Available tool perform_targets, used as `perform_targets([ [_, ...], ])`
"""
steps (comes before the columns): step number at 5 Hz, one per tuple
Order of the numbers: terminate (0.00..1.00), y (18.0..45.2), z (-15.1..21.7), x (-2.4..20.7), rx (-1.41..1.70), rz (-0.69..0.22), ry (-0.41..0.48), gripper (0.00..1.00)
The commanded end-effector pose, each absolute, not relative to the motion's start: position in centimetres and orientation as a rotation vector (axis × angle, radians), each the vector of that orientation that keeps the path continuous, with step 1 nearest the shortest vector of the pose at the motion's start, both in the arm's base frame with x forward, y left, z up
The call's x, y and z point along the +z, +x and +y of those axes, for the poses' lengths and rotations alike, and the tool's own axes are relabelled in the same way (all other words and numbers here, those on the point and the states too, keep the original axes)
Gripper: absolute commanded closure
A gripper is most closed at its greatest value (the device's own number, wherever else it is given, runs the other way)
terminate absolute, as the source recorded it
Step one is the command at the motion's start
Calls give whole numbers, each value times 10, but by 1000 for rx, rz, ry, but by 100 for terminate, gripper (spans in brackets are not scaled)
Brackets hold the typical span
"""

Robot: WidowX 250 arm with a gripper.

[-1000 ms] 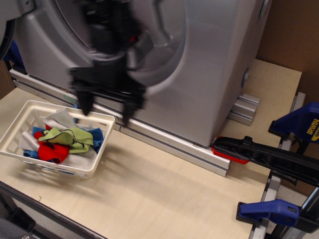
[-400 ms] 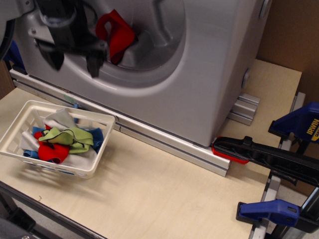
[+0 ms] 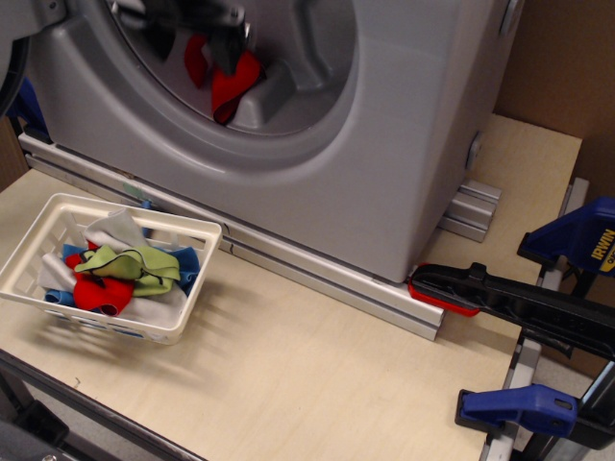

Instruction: Take clothes out of laundry machine

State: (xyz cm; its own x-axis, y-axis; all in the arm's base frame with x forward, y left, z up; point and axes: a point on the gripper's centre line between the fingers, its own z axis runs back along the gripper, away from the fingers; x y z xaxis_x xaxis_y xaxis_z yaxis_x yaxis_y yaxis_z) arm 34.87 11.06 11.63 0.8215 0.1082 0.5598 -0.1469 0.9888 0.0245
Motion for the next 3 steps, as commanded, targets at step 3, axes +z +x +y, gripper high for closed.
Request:
perform_targets([
  [3,0,405,125,95,148,-591,47,0],
])
